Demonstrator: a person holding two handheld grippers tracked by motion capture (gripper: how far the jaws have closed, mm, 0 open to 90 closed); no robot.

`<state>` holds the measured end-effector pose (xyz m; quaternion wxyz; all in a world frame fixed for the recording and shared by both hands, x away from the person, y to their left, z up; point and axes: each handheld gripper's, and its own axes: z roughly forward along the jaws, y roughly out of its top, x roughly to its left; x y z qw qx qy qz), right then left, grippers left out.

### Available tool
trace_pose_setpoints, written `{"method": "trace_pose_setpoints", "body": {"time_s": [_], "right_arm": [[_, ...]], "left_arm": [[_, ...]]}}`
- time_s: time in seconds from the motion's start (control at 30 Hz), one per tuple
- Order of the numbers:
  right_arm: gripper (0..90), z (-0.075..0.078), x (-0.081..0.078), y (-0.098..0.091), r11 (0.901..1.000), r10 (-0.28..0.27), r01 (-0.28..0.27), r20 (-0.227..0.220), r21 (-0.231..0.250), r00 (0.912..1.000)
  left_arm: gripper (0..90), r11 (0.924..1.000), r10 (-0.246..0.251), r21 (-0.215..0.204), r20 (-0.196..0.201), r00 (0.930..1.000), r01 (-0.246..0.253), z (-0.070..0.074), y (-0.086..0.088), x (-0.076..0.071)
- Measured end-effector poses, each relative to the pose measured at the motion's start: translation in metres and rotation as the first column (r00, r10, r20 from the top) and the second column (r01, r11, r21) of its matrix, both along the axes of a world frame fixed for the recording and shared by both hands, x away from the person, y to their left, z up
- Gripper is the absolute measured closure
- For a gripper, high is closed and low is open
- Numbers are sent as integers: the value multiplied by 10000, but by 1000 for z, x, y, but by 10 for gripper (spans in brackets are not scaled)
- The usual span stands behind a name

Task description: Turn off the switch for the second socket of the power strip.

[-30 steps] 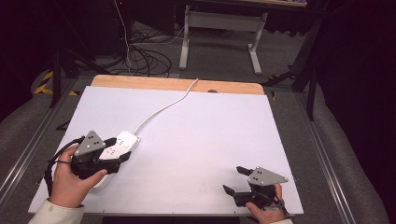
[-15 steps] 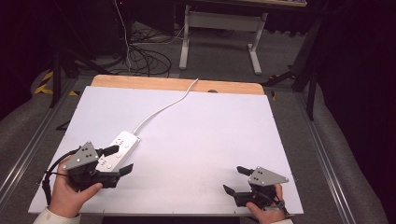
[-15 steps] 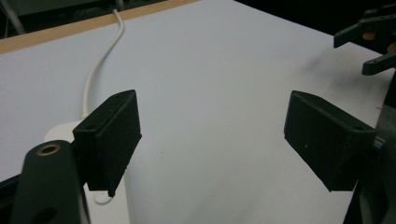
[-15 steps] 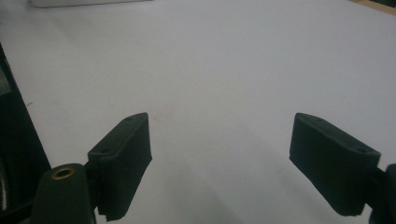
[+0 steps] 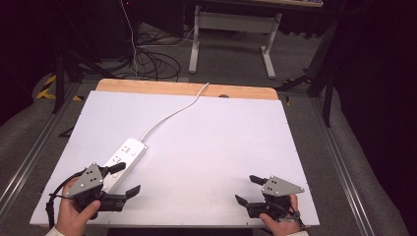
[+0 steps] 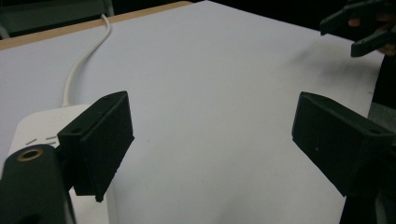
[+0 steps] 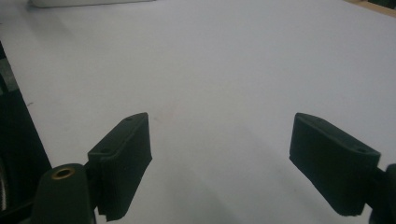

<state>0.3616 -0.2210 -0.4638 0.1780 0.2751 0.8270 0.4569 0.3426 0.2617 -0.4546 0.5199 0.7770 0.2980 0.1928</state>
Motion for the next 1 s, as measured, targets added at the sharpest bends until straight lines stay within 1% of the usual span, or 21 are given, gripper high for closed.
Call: {"method": "trace_pose_setpoints", "body": {"time_s": [0.07, 0.1, 0.23, 0.37, 0.4, 0.47, 0.53, 0.57, 0.63, 0.67, 0.7, 0.73, 0.77, 0.83, 0.87, 0.93, 1.0], "right_arm": [[209, 0, 0, 0, 10000, -12, 12, 4, -11, 10000], [209, 0, 0, 0, 10000, -13, 13, 3, -9, 10000], [209, 0, 0, -1, 10000, -4, 4, 7, 13, 10000], [209, 0, 0, -1, 10000, 2, -2, 8, 7, 10000], [209, 0, 0, -1, 10000, 7, -7, 19, 20, 10000], [209, 0, 0, -1, 10000, 10, -10, 17, 28, 10000], [209, 0, 0, -1, 10000, 17, -17, 8, 20, 10000], [209, 0, 0, 0, 10000, 18, -18, 4, 24, 10000], [209, 0, 0, 0, 10000, 15, -15, -1, -3, 10000], [209, 0, 0, 0, 10000, 19, -19, -15, -8, 10000], [209, 0, 0, 0, 10000, 20, -20, -13, -16, 10000], [209, 0, 0, 0, 10000, 21, -21, -17, -5, 10000], [209, 0, 0, 0, 10000, 11, -11, -12, -22, 10000], [209, 0, 0, 0, 10000, 23, -23, -18, 12, 10000], [209, 0, 0, 0, 10000, 16, -16, -15, 10, 10000], [209, 0, 1, 0, 10000, 21, -21, -15, 14, 10000], [209, 0, 1, 0, 10000, 19, -18, -21, 13, 10000]], "left_arm": [[134, 9996, 12, 288, -6, 10000, -11, -4, -1, -1], [134, 9994, 21, 344, -18, 10000, -21, -6, -1, -1], [135, 9998, -66, 169, -245, 9997, 70, -13, -1, -1], [138, 9998, -116, 160, -387, 9992, 122, -22, -2, -3], [138, 9997, -200, 128, -424, 9989, 206, -24, -2, -3], [138, 9996, -256, 94, -388, 9989, 260, -27, -3, -4], [138, 9993, -326, 159, -376, 9988, 332, -29, -4, -5], [137, 9991, -321, 265, -313, 9990, 329, -30, -5, -5], [135, 9988, -409, 250, -411, 9983, 420, -33, -7, -4], [135, 9990, -419, 153, -506, 9978, 427, -34, -8, -4], [135, 9990, -419, 155, -567, 9975, 428, -35, -9, -4], [135, 9986, -422, 289, -473, 9980, 436, -35, -9, -3], [136, 9985, -421, 318, -567, 9975, 440, -35, -10, -3], [137, 9967, -328, 724, -601, 9977, 371, -34, -11, -3], [137, 9966, -321, 742, -607, 9976, 366, -34, -12, -3], [137, 9975, -302, 619, -596, 9978, 339, -34, -12, -3], [137, 9974, -320, 636, -453, 9985, 349, -33, -11, -3]]}}
